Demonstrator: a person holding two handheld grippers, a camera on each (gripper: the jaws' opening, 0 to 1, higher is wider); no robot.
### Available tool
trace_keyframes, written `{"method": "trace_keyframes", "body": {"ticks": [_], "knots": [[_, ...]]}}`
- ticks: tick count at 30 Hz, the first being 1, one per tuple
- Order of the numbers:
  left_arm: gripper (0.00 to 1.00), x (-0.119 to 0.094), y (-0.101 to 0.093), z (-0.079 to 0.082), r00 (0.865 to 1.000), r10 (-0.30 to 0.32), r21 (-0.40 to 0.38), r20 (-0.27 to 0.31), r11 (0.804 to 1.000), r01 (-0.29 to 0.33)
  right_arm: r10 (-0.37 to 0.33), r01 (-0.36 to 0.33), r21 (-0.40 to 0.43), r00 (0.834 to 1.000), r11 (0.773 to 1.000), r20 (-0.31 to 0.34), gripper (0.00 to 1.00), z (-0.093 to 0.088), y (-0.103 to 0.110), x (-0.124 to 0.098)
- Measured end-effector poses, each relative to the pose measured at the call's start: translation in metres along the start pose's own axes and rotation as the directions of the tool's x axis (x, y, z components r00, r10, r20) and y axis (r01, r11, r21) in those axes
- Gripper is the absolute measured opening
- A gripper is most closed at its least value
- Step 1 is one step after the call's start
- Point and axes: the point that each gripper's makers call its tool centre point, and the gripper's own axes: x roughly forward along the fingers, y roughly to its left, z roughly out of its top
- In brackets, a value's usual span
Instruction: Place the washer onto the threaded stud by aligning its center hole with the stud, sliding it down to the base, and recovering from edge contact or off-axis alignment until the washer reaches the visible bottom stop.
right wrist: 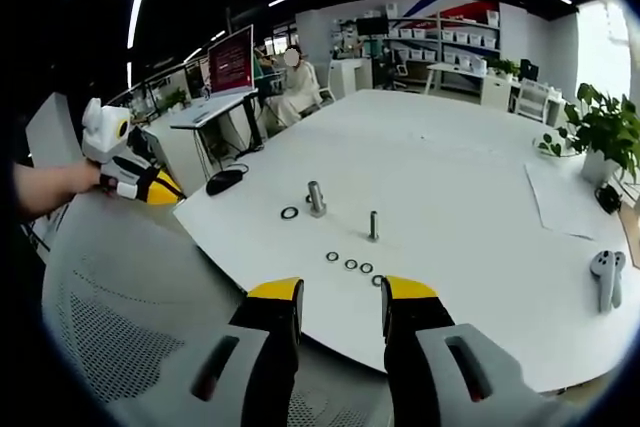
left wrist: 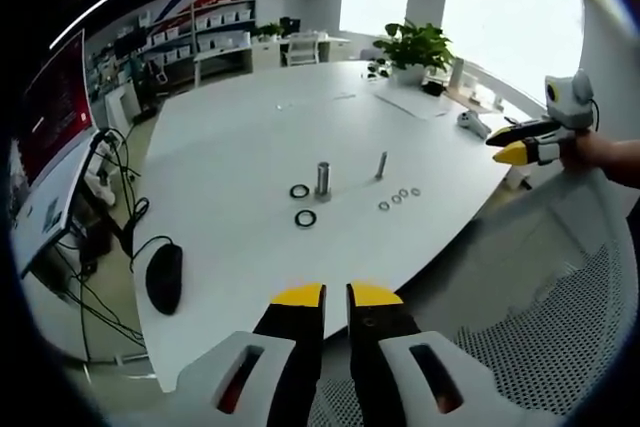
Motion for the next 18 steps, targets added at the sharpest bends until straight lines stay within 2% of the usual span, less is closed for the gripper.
{"method": "trace_keyframes", "body": {"ticks": [18], "knots": [[0.06, 0.0011, -0.0014, -0.0003, 1.000, -0.001, 0.001, -0.004, 1.000, 0.001, 0.002, -0.002, -0.004, 1.000, 1.000, -0.006, 0.34, -0.0008, 0.0002, 0.0002]]}}
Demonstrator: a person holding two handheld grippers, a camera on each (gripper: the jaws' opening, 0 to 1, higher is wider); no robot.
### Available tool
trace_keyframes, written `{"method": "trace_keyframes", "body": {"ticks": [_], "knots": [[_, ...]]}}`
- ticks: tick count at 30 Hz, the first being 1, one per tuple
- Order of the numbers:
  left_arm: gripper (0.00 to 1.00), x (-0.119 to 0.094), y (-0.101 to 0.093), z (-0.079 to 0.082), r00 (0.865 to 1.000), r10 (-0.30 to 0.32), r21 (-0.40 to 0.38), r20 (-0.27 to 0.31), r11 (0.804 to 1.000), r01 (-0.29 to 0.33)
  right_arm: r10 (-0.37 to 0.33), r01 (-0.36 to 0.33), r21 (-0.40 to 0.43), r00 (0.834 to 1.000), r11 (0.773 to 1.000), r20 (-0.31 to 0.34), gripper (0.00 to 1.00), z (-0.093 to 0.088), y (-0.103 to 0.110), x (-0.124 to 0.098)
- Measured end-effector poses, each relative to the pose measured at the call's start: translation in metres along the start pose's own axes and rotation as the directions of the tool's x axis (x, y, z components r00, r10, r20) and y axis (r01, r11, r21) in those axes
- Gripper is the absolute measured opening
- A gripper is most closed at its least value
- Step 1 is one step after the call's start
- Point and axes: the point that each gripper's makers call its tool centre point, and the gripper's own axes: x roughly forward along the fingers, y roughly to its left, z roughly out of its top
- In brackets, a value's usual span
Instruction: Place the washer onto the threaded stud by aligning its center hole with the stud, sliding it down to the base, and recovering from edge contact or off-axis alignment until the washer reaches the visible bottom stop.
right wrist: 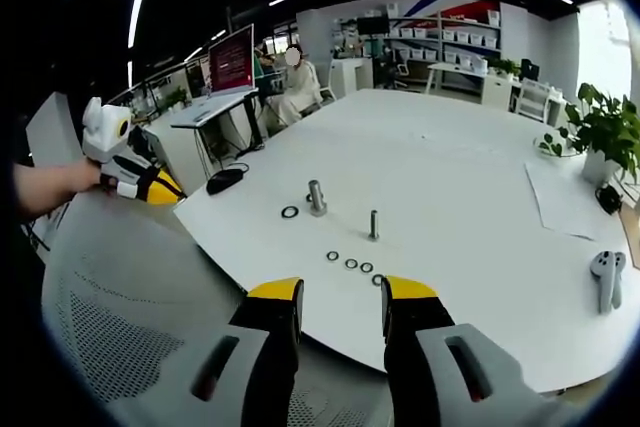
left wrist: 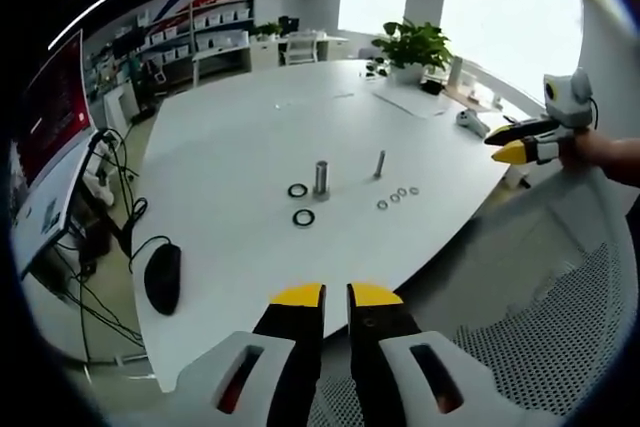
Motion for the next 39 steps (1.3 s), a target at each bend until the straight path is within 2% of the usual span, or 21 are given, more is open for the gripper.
{"method": "trace_keyframes", "body": {"ticks": [15, 31, 39], "knots": [[0.06, 0.0004, 0.0015, -0.0002, 1.000, 0.004, -0.001, 0.000, 1.000, -0.004, 0.001, -0.001, 0.002, 1.000, 1.000, 0.002, 0.34, 0.0001, -0.0002, 0.0002], [0.08, -0.0010, 0.0073, 0.0041, 0.999, 0.012, -0.020, 0.036, 1.000, -0.011, 0.006, -0.006, 0.001, 1.000, 1.000, 0.000, 0.34, 0.0007, 0.0015, -0.0001], [0.08, 0.0000, 0.0034, -0.0003, 1.000, -0.002, -0.008, 0.004, 1.000, 0.002, 0.003, -0.003, 0.012, 1.000, 1.000, 0.005, 0.34, 0.0017, 0.0010, -0.0013]]}}
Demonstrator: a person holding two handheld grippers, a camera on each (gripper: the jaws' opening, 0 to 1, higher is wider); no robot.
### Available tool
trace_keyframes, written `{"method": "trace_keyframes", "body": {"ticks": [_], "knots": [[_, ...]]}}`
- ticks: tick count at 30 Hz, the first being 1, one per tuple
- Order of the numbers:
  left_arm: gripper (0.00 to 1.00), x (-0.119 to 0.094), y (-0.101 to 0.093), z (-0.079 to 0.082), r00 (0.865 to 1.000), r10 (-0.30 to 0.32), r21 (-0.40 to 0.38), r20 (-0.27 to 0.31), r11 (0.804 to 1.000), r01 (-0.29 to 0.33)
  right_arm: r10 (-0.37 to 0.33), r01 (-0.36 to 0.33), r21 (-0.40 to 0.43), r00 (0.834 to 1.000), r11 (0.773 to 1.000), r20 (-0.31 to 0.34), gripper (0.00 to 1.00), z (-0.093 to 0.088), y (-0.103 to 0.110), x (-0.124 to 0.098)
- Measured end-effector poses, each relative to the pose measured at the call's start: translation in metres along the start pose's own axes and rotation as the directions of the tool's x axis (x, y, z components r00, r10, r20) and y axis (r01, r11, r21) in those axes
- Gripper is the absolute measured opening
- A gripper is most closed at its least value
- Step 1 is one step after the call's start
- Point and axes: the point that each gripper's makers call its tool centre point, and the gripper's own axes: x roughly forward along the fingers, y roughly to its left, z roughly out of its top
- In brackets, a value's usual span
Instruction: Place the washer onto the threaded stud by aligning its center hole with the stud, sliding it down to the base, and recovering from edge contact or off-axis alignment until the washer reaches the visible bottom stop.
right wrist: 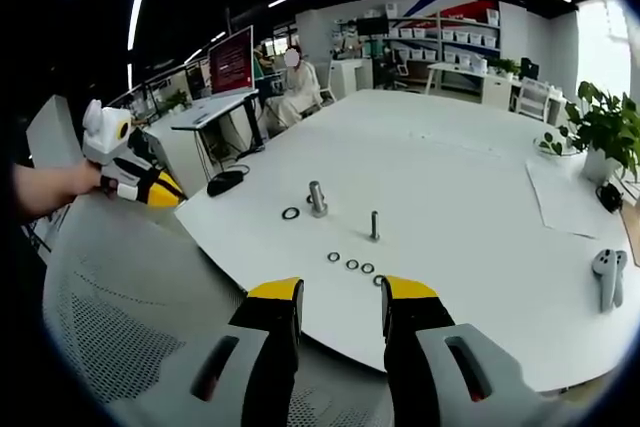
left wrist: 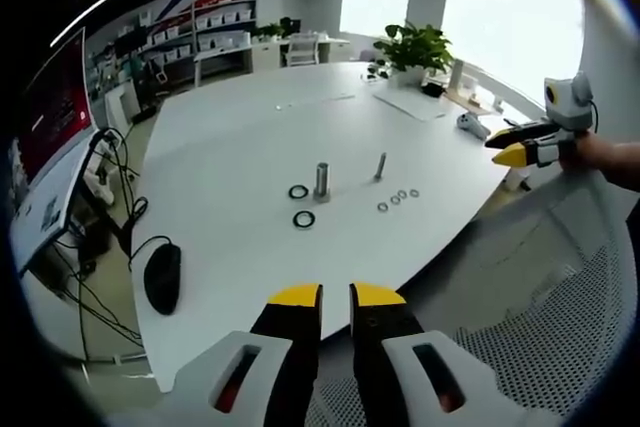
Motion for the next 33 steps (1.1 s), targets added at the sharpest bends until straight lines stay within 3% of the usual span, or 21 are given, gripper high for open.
{"method": "trace_keyframes", "body": {"ticks": [14, 24, 33], "knots": [[0.10, 0.0025, -0.0071, -0.0072, 0.999, -0.014, 0.027, -0.049, 1.000, 0.015, -0.010, 0.009, 0.017, 1.000, 1.000, 0.023, 0.34, 0.0029, -0.0029, -0.0012], [0.10, 0.0035, -0.0057, -0.0045, 0.999, -0.006, 0.020, -0.040, 1.000, 0.006, -0.010, 0.009, 0.013, 0.999, 1.000, 0.051, 0.33, 0.0072, -0.0053, -0.0015], [0.10, 0.0057, -0.0078, -0.0065, 0.999, -0.014, 0.030, -0.052, 0.999, 0.015, 0.005, -0.005, 0.010, 1.000, 1.000, 0.023, 0.33, 0.0022, -0.0031, 0.0012]]}}
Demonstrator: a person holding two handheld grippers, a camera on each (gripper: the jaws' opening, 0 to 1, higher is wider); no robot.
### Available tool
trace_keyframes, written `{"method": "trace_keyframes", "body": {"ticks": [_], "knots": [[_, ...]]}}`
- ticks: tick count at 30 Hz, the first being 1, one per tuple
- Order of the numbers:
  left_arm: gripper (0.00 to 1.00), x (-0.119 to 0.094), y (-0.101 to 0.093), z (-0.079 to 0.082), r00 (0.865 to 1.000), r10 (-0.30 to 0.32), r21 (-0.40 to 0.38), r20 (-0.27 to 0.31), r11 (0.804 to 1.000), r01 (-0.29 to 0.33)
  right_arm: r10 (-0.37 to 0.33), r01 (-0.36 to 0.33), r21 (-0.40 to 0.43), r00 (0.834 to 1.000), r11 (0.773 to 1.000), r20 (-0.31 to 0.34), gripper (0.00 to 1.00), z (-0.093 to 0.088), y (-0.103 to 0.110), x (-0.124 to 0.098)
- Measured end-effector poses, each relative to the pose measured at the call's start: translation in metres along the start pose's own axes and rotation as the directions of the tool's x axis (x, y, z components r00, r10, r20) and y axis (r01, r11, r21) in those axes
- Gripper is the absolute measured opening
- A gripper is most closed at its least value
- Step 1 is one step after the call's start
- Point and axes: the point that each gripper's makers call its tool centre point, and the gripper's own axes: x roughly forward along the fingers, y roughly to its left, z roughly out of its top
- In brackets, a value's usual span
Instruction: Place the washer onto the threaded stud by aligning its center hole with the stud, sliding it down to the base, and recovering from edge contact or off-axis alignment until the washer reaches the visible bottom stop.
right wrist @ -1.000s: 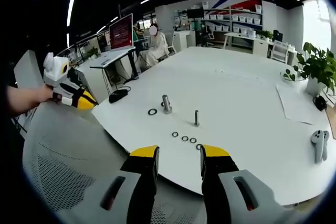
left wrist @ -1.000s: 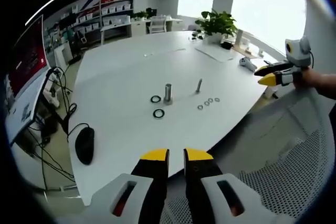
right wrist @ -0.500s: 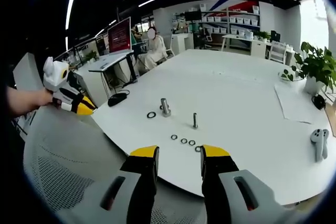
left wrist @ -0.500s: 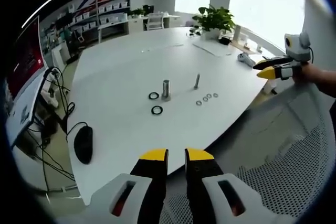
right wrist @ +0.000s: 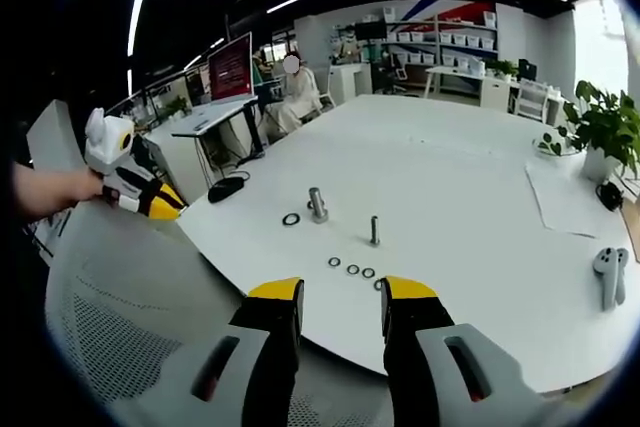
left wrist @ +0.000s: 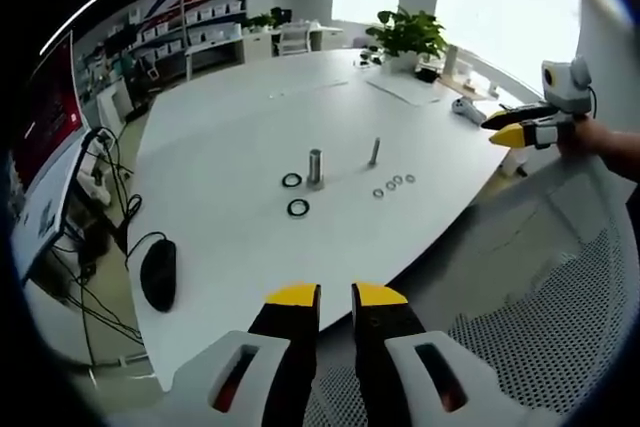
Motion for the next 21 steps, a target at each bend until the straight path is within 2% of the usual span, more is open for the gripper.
{"method": "trace_keyframes", "body": {"ticks": [8, 16, 21], "knots": [[0.10, 0.0014, -0.0027, -0.0068, 0.999, -0.009, 0.020, -0.035, 1.000, 0.010, 0.004, -0.004, 0.005, 1.000, 1.000, 0.000, 0.34, -0.0004, 0.0024, -0.0004], [0.10, -0.0001, -0.0005, -0.0048, 1.000, -0.003, 0.011, -0.025, 1.000, 0.004, -0.025, 0.025, 0.012, 1.000, 1.000, -0.010, 0.34, -0.0027, -0.0027, -0.0014], [0.12, 0.0017, 0.0007, -0.0099, 0.998, 0.000, 0.033, -0.061, 0.999, 0.002, -0.029, 0.030, 0.020, 0.999, 0.999, -0.017, 0.35, -0.0042, -0.0040, -0.0011]]}}
